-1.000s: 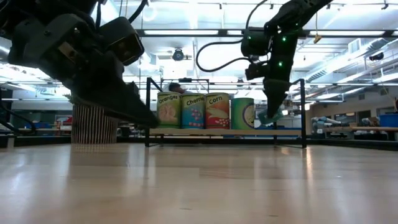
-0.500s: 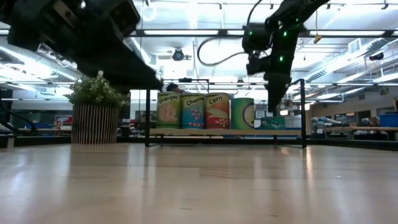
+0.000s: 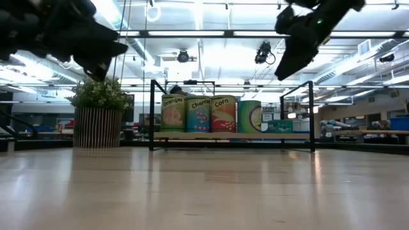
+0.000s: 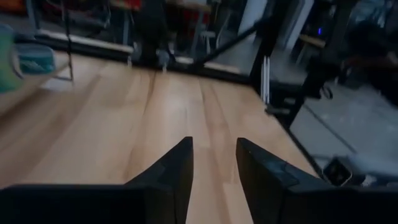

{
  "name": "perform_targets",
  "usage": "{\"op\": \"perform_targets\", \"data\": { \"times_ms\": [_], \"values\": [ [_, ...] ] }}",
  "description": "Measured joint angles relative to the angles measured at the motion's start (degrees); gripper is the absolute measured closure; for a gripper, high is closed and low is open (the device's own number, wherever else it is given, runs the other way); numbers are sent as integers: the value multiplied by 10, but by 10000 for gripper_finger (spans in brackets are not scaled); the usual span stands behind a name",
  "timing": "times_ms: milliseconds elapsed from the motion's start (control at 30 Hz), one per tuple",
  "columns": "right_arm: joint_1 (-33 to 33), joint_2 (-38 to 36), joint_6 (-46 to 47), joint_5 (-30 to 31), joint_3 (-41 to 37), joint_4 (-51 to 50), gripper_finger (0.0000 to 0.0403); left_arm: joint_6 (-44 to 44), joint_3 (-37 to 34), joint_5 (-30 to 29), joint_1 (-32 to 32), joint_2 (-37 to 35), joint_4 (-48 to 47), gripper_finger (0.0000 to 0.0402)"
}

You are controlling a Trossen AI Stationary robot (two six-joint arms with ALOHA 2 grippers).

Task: Pick and place cans onto a shelf
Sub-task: Return to Home Position

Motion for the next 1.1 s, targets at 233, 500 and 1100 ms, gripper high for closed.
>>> {"op": "perform_targets", "data": {
  "times_ms": [233,500,1100],
  "values": [
    [81,-83,44,24,-101,114,49,5,-53,-58,0,-107,15,276],
    [134,-171,65,54,-176,181,49,55,-57,-71,29,-228,-81,277],
    [131,-406,51,27,-416,397,56,79,-57,-10,170,-409,-259,383]
  ]
}}
